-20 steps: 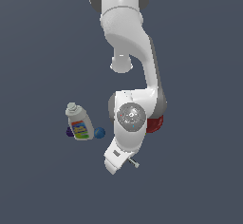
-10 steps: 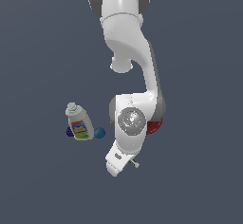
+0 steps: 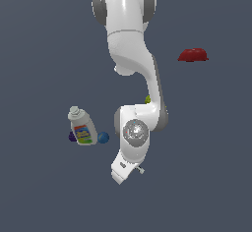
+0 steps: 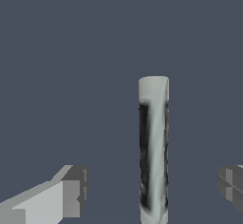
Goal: Pick up a designated object from a clutter of objects.
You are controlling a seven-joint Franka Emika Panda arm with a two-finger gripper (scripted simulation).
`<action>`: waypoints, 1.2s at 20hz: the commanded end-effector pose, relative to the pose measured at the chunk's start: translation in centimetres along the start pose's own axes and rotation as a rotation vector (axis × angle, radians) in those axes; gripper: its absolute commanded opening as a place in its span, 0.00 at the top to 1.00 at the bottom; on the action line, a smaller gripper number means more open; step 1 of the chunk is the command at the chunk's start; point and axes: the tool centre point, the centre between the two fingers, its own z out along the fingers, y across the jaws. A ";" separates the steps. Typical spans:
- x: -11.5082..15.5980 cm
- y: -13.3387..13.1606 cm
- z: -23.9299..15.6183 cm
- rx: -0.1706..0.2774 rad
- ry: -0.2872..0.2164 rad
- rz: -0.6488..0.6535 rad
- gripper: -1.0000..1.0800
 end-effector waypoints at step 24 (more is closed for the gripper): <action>-0.8 0.4 -0.6 0.000 0.000 -0.002 1.00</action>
